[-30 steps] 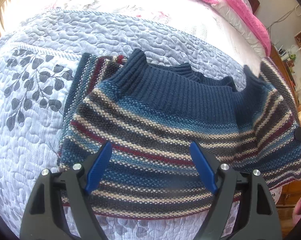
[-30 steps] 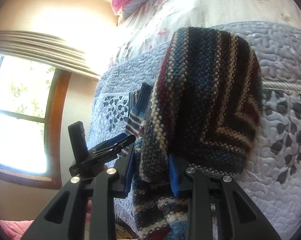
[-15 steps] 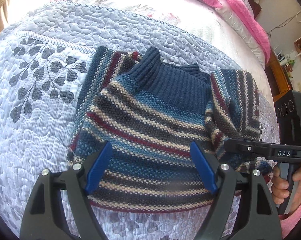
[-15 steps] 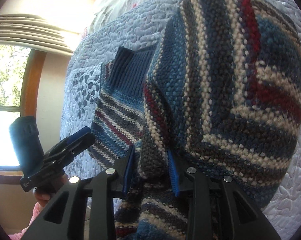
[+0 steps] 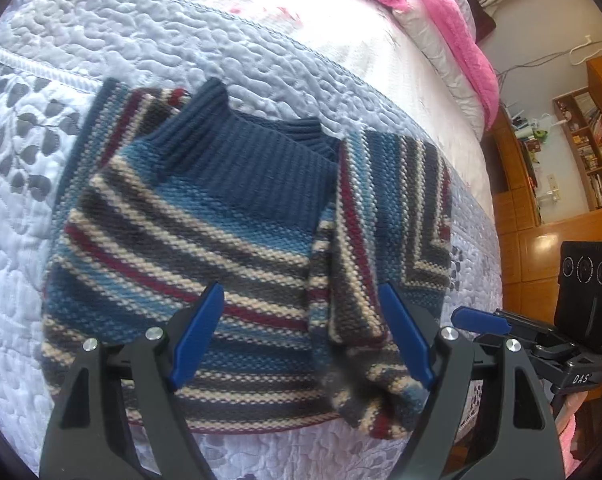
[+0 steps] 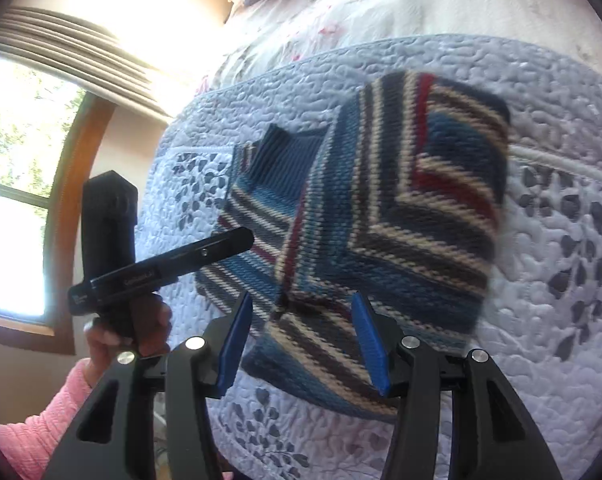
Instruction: Fold small clothes
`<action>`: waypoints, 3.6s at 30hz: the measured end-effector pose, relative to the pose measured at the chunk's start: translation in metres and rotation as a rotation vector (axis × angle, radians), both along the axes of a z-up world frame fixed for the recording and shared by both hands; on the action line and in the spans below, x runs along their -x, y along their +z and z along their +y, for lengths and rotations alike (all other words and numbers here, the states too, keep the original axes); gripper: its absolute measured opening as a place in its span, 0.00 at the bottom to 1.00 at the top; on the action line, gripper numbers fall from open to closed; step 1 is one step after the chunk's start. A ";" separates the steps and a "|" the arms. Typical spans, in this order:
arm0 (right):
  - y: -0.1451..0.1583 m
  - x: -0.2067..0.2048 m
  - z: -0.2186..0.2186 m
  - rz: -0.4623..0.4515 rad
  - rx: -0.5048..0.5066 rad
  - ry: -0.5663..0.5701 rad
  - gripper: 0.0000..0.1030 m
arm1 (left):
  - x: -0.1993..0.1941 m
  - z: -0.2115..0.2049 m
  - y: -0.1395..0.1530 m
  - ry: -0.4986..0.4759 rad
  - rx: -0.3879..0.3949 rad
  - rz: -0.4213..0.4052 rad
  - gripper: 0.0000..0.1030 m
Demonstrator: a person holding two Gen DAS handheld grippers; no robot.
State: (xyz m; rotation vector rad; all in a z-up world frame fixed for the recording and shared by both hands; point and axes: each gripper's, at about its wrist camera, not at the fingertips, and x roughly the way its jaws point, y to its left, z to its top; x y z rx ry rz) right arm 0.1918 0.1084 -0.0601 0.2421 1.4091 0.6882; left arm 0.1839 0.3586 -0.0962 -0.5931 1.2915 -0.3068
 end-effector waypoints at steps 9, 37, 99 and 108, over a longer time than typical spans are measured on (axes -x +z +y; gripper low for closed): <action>-0.032 0.011 -0.055 0.001 0.163 -0.081 0.51 | -0.013 -0.046 -0.034 -0.066 0.033 0.085 0.79; -0.056 0.014 -0.073 0.053 0.155 -0.143 0.51 | -0.011 -0.051 -0.022 0.025 0.131 0.008 0.24; -0.078 0.057 0.077 0.077 0.085 0.130 0.21 | 0.085 0.137 -0.036 0.151 -0.088 0.132 0.11; -0.105 0.059 0.083 0.103 0.164 0.183 0.27 | 0.083 0.118 -0.065 0.075 -0.209 0.156 0.15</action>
